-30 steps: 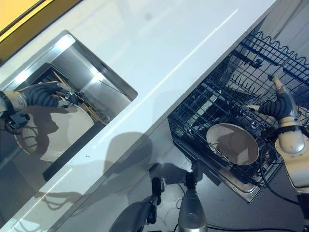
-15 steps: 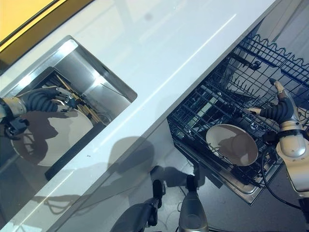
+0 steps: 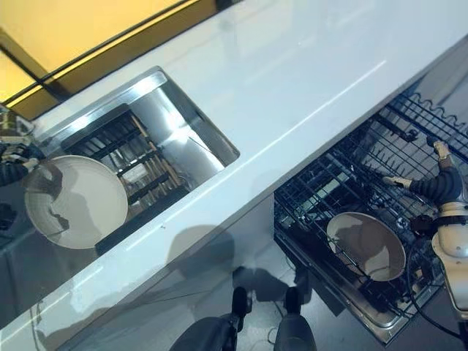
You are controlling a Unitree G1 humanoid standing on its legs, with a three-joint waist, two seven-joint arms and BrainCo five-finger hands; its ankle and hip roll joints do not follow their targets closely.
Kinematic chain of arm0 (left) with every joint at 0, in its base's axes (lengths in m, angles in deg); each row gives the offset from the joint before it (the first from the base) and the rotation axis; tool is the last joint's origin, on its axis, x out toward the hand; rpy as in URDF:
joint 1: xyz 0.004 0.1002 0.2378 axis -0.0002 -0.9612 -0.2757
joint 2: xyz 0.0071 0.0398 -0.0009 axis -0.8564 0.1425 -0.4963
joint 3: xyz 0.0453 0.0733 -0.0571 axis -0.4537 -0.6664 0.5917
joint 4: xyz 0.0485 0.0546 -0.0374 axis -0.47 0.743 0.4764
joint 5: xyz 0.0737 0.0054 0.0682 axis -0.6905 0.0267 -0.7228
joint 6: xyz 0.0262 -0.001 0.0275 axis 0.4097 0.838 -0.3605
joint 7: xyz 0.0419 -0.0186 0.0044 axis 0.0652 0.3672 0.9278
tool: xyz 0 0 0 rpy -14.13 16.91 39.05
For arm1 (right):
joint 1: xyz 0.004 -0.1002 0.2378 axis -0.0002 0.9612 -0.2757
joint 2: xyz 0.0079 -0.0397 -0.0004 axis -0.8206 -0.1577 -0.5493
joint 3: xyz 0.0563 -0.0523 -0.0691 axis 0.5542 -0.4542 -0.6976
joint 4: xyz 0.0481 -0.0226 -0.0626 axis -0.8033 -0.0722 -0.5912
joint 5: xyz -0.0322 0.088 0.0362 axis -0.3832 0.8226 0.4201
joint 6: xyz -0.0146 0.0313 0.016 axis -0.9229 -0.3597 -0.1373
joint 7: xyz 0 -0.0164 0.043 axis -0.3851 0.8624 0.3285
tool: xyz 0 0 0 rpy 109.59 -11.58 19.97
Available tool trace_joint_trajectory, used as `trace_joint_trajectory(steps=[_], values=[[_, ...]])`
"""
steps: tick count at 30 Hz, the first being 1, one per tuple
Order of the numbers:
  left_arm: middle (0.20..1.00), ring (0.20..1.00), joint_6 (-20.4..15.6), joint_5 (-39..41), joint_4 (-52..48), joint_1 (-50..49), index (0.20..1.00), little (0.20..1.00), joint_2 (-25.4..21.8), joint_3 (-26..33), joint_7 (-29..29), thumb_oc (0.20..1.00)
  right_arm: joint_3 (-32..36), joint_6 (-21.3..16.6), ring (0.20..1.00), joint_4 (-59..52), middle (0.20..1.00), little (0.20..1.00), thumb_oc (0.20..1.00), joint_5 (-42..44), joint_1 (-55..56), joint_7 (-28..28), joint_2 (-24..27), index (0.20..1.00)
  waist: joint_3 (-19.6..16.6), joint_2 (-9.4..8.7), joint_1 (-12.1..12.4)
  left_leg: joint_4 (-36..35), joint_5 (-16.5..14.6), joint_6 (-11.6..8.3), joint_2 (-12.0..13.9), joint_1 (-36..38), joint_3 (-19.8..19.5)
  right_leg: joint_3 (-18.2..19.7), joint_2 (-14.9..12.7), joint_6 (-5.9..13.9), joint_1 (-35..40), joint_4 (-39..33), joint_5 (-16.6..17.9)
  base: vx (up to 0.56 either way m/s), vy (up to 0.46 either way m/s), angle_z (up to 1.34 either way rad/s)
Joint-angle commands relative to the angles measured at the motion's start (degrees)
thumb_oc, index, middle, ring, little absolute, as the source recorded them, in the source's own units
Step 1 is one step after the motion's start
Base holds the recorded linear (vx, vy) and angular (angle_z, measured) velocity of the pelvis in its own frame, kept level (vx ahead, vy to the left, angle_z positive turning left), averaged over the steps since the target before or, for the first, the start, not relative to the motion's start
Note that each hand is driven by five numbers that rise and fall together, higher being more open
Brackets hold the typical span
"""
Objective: Pick up plates and place into dishwasher.
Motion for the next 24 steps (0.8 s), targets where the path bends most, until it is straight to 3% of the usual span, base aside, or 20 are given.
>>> trace_joint_trajectory(steps=[1, 5, 10, 13, 18, 19, 20, 22, 24], values=[[0.2, 0.2, -5.8, -3.5, -1.1, -1.0, 0.2, 0.2, -1.9, 7.6, 8.8, 0.2, 1.9, -2.1, 1.0, -4.1, 1.0, 1.0, 1.0, -3.0, 0.7, 0.1, -1.1, 1.0, -4.2, -4.14, 0.0, 2.4, -1.4, -1.55, 1.1, -0.5, 0.4, 2.2, -3.0, 2.21, 0.4, 2.8, -1.3, 0.05, 0.002, 0.03], [0.2, 0.2, -8.2, -4.4, -2.0, -1.5, 0.2, 0.2, 0.5, 8.7, 14.2, 0.2, 1.7, -1.6, 1.0, -4.9, 1.0, 1.0, 1.0, -3.7, 1.1, -0.1, -2.3, 1.0, -5.0, -4.31, -0.2, 2.0, -1.6, -1.61, 1.2, 0.1, 0.4, 2.5, -2.9, 2.26, 0.3, 3.2, -1.7, 0.04, 0.001, 0.03], [0.2, 0.2, -8.4, -5.4, -2.4, -1.1, 0.2, 0.2, 1.7, 7.9, 14.9, 0.2, 1.0, -1.3, 1.0, -5.4, 1.0, 1.0, 1.0, -4.2, 0.9, 0.0, -2.9, 1.0, -5.5, -4.3, -0.6, 1.6, -1.6, -1.69, 1.4, 0.7, 0.6, 3.1, -2.7, 2.46, 0.2, 3.6, -1.8, 0.03, -0.003, 0.01], [0.2, 0.2, -8.0, -5.4, -2.3, -1.4, 0.2, 0.2, 2.2, 7.3, 13.8, 0.2, 0.9, -0.7, 1.0, -6.0, 1.0, 1.0, 1.0, -4.6, 1.2, -0.1, -3.4, 1.0, -5.8, -4.14, -1.0, 1.4, -1.6, -1.76, 1.4, 1.2, 0.9, 3.4, -2.8, 2.62, 0.2, 3.8, -1.8, 0.05, 0.006, -0.01], [0.2, 0.2, -3.7, -5.2, -2.0, -1.8, 0.2, 0.2, 2.5, 5.8, 8.3, 0.2, 0.8, -0.7, 1.0, -5.7, 1.0, 1.0, 1.0, -5.1, 1.1, -0.7, -3.5, 1.0, -5.7, -3.65, -1.3, 1.5, -1.6, -1.76, 1.4, 1.4, 1.0, 3.6, -3.0, 2.84, 0.1, 4.0, -1.7, 0.01, 0.009, -0.03], [0.291, 0.291, -2.5, -4.9, -2.1, -2.2, 0.291, 0.291, 2.7, 5.2, 7.3, 0.291, 0.9, -0.5, 1.0, -5.9, 1.0, 1.0, 1.0, -5.1, 1.3, -0.7, -3.5, 1.0, -5.6, -3.56, -1.4, 1.6, -1.6, -1.74, 1.4, 1.5, 1.1, 3.7, -3.0, 2.92, 0.1, 4.1, -1.7, 0.0, 0.0, 0.0], [0.451, 0.451, -1.7, -4.3, -2.0, -2.5, 0.451, 0.451, 2.8, 5.0, 6.7, 0.451, 1.0, -0.5, 1.0, -6.0, 1.0, 1.0, 1.0, -5.2, 1.5, -0.7, -3.5, 1.0, -5.5, -3.51, -1.4, 1.7, -1.6, -1.7, 1.4, 1.5, 1.1, 3.7, -2.9, 2.93, 0.1, 4.2, -1.7, 0.0, 0.0, 0.0], [1.0, 1.0, -0.1, -4.1, -1.6, -2.6, 1.0, 1.0, 2.6, 4.2, 5.1, 1.0, 1.0, -0.5, 1.0, -6.2, 1.0, 1.0, 1.0, -5.1, 1.5, -0.6, -3.3, 1.0, -5.2, -3.41, -1.5, 1.7, -1.5, -1.68, 1.4, 1.5, 1.1, 3.7, -2.9, 2.95, 0.2, 4.2, -1.7, 0.0, 0.0, 0.0], [1.0, 1.0, 1.4, -4.5, -1.0, -2.5, 1.0, 1.0, 2.4, 3.3, 3.1, 1.0, 0.9, -0.7, 1.0, -6.0, 1.0, 1.0, 1.0, -4.9, 1.3, -0.6, -2.9, 1.0, -5.1, -3.41, -1.6, 1.8, -1.4, -1.67, 1.5, 1.5, 1.1, 3.7, -2.8, 2.9, 0.2, 4.3, -1.7, 0.0, 0.0, 0.0]])
